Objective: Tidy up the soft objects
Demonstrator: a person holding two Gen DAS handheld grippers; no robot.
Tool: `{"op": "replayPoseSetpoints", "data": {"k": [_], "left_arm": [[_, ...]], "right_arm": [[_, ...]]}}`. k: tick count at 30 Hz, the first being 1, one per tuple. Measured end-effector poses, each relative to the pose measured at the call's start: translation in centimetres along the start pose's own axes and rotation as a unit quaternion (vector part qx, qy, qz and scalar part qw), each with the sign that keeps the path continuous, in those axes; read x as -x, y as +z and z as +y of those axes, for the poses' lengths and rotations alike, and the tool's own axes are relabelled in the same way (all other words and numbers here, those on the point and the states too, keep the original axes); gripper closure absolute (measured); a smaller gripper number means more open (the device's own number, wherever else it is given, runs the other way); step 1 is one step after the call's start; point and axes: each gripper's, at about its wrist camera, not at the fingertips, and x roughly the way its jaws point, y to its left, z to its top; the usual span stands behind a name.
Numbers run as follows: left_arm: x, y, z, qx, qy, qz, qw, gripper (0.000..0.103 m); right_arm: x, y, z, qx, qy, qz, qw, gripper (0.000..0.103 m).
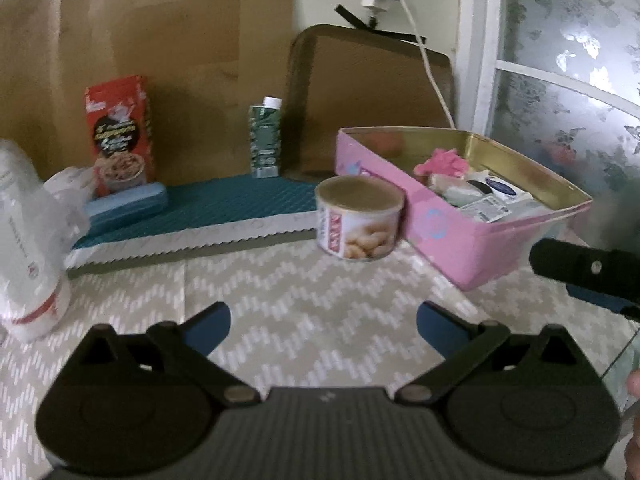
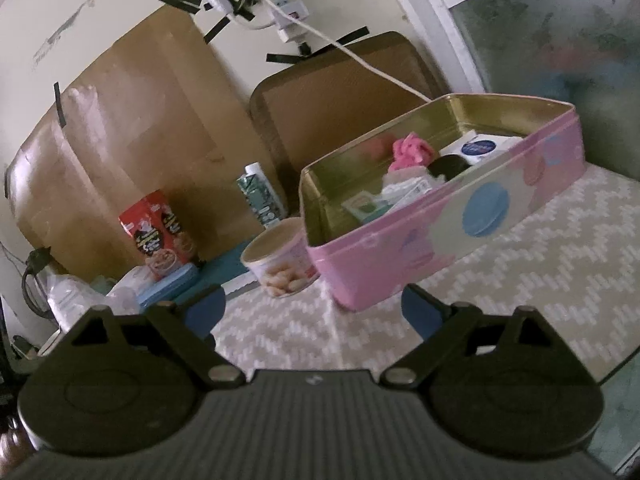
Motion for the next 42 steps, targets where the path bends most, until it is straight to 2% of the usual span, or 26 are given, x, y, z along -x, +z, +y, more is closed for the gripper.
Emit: {"op": "replayPoseSetpoints", "data": {"k": [10, 16, 20, 27, 35, 42], "left_arm": [[0.4, -0.8, 0.6, -0.007, 0.017, -0.01, 0.9998, 0.0], [0.2, -1.1, 0.0, -0.015, 0.012, 0.0, 0.9998, 0.0], [0.1, -1.1, -0.3, -0.018, 0.021, 0.003, 0.9996, 0.0], [-0.2, -1.1, -0.2, -0.006, 0.018, 0.013, 0.9997, 0.0], [-0.4, -1.1, -0.3, -0.003, 0.034, 0.015, 0.9993, 0.0], [-0.2, -0.9, -0.5, -0.009, 0.078, -0.001, 0.9969, 0.0]], "right_arm": [[-0.2, -0.5, 1.5, 0.009, -0.02, -0.009, 1.0, 0.006], [-0.1, -0.6, 1.1, 0.0, -0.023, -0.011, 1.0, 0.005], [0.0, -0.7, 1.1, -0.001, -0.025, -0.017, 1.0, 0.005], [0.0, -0.8, 0.7, -0.008, -0.03, -0.021, 0.999, 0.005], [0.1, -1.1, 0.4, -0.011, -0.037, -0.024, 0.999, 0.004], [0.7, -1.5, 1.0, 0.006, -0.056, -0.069, 0.996, 0.0]]}}
